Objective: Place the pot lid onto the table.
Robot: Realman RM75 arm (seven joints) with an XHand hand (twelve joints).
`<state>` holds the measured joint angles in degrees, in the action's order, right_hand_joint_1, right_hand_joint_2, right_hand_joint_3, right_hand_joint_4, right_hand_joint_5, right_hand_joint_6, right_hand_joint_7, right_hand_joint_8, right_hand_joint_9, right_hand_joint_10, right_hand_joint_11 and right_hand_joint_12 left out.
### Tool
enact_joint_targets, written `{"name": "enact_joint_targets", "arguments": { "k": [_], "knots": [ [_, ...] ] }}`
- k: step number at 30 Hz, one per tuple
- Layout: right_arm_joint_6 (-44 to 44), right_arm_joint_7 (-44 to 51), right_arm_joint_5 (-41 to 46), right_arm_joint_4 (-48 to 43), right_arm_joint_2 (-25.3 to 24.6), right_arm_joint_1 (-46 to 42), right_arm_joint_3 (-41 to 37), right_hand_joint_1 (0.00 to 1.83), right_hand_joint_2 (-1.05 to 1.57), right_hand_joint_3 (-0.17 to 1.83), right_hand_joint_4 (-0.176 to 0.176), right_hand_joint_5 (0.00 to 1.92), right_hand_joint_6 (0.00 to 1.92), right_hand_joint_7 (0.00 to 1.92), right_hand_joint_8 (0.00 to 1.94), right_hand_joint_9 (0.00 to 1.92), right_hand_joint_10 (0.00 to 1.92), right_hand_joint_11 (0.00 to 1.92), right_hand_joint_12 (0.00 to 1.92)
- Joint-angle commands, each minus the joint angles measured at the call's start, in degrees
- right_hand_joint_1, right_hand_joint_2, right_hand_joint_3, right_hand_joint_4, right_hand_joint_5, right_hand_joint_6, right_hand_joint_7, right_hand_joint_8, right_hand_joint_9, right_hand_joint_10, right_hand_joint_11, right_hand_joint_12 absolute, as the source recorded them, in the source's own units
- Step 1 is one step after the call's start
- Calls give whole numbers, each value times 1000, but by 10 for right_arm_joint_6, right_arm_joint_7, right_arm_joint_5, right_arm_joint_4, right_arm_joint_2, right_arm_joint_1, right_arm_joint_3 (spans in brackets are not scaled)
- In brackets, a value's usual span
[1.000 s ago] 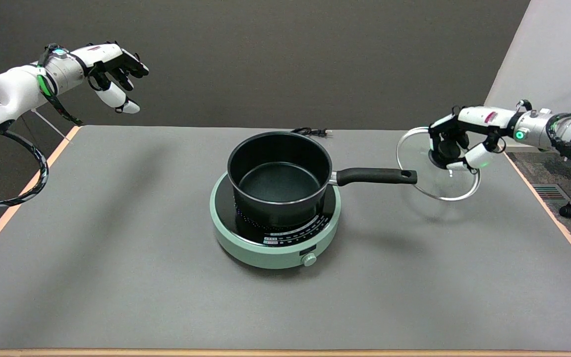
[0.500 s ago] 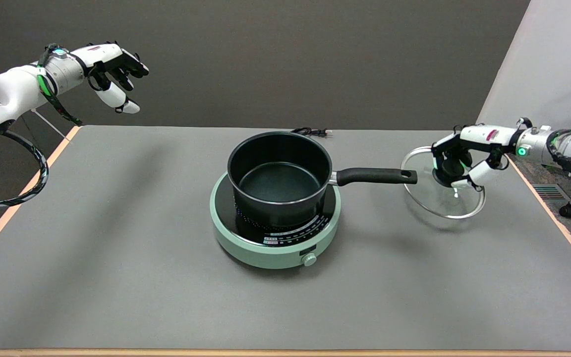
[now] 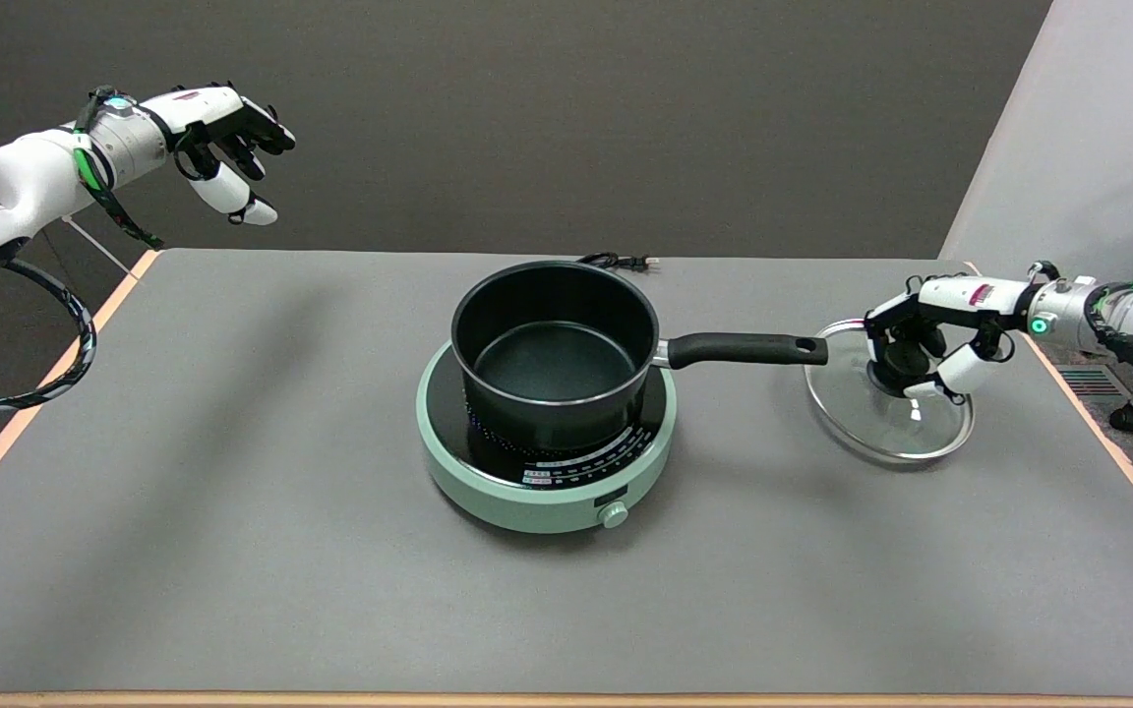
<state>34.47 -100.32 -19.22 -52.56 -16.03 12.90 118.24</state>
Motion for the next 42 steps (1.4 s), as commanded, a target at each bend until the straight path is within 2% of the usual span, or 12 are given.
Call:
{"name": "enact_joint_targets", "arguments": {
  "k": [1,5,12,22,42],
  "knots": [
    [-31,5,-43,42,-5,18,-2,1372,763,781,176,655,1354,926,1343,823,1684,675,1505],
    [-41,4,-74,54,-9,16,0,1372,764,782,176,654,1361,924,1348,820,1690,673,1501],
    [-51,5,-70,92,-14,25,-7,1372,762,784,176,654,1366,925,1347,822,1690,675,1484],
    [-79,8,-76,101,-17,72,-2,1373,761,785,176,652,1369,926,1346,825,1693,675,1473],
    [-93,11,-75,120,-42,73,29,1374,757,790,176,653,1375,929,1343,827,1699,680,1453]
  ]
}}
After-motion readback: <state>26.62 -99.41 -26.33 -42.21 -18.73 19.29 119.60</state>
